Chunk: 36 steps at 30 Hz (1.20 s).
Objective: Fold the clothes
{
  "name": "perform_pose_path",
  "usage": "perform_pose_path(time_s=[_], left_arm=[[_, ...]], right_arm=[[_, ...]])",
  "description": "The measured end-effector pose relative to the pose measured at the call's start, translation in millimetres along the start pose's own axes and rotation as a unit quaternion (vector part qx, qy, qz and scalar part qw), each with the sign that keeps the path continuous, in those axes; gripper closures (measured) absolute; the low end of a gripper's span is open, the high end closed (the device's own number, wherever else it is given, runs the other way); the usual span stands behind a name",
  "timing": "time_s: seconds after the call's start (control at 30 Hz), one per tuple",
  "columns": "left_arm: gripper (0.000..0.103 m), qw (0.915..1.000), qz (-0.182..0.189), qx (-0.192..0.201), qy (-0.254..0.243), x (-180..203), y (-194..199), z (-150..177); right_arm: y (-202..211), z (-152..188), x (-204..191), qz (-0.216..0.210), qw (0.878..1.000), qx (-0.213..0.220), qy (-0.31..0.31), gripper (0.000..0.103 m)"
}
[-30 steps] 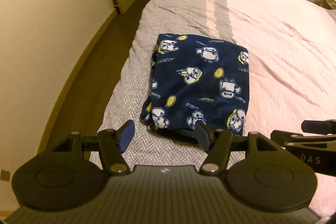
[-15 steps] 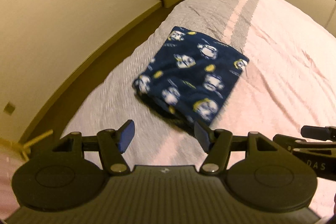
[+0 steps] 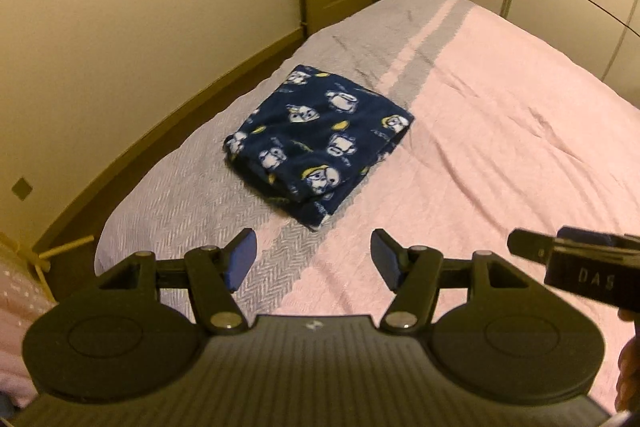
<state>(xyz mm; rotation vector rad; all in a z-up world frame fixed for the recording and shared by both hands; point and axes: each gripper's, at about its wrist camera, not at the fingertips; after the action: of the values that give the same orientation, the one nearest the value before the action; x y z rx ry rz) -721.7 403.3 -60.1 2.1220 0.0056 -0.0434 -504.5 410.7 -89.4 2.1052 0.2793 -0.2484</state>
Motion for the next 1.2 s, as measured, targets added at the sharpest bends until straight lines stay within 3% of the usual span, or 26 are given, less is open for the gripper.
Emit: perform_pose_path(time_s=[0.33, 0.53, 0.77, 0.9, 1.2], left_arm=[[0.043, 0.9991, 0.032, 0.011, -0.027, -7, 6, 12], [0.043, 0.9991, 0.029, 0.029, 0.009, -2, 28, 25], [0.043, 0.9975, -0.017, 0.002, 0.069, 32, 44, 52], [0.043, 0.9949, -0.028, -0.002, 0.097, 67, 55, 75], [0.043, 0.9917, -0.040, -0.008, 0.122, 128, 69, 90]], right_arm=[[10, 18, -18, 0.053, 0.998, -0.006, 0.017, 0.036], [17, 22, -20, 0.048, 0.998, -0.007, 0.048, 0.036], [38, 29, -2, 0.034, 0.994, -0.012, 0.105, 0.036], [47, 30, 20, 0.024, 0.992, -0.016, 0.126, 0.036], [68, 32, 71, 0.001, 0.985, -0.022, 0.168, 0.036]])
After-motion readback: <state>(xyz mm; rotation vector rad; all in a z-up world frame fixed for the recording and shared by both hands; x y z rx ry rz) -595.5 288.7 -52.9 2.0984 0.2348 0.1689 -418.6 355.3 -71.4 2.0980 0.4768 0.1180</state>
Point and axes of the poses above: each gripper's, at about its wrist camera, not at the fingertips, and y roughly against the way its jaws point, x to its right, z to its underside, and after that the axes turned 6 degrees about -x, right-handed
